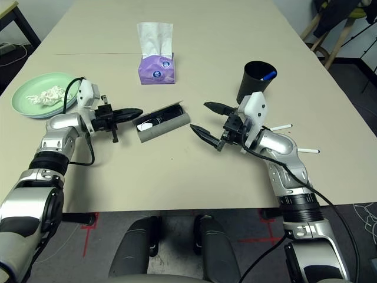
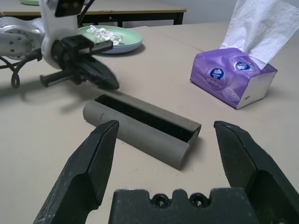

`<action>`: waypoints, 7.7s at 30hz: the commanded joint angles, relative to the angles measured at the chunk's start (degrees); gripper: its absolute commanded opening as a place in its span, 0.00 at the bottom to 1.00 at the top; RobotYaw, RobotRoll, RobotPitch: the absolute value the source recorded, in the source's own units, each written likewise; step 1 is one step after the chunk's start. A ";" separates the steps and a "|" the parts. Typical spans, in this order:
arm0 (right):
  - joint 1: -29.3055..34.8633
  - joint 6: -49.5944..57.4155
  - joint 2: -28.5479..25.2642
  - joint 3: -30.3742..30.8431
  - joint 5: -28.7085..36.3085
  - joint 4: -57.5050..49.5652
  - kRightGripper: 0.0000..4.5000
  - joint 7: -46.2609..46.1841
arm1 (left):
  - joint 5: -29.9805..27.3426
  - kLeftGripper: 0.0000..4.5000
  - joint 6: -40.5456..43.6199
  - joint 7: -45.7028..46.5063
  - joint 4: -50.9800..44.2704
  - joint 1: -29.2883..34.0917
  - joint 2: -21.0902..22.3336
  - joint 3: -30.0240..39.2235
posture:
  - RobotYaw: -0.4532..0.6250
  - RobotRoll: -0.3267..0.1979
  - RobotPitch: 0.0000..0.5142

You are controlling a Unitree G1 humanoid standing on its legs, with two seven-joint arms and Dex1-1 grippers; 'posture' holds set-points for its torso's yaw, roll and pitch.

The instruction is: Organize and tidy the items on the table.

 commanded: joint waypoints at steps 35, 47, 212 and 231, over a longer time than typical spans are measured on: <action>-6.84 14.09 -8.38 2.24 -3.97 6.10 1.00 -0.64 | -8.16 0.99 11.52 3.70 -29.05 8.52 -2.27 -3.95 | 0.49 0.62 0.31; -14.46 12.48 -30.11 13.46 -16.74 10.76 1.00 17.94 | -6.10 0.99 10.40 9.26 -27.73 7.97 -4.57 -4.94 | 0.47 0.62 0.35; -42.44 -31.78 -26.76 28.02 -39.95 56.68 0.99 33.21 | -8.37 1.00 15.54 14.69 -42.73 18.87 1.98 -3.56 | 0.57 0.62 0.47; -44.54 -38.39 -24.68 28.80 -46.49 61.64 0.99 29.68 | -8.69 1.00 16.25 16.78 -44.45 19.88 1.66 -4.17 | 0.58 0.62 0.49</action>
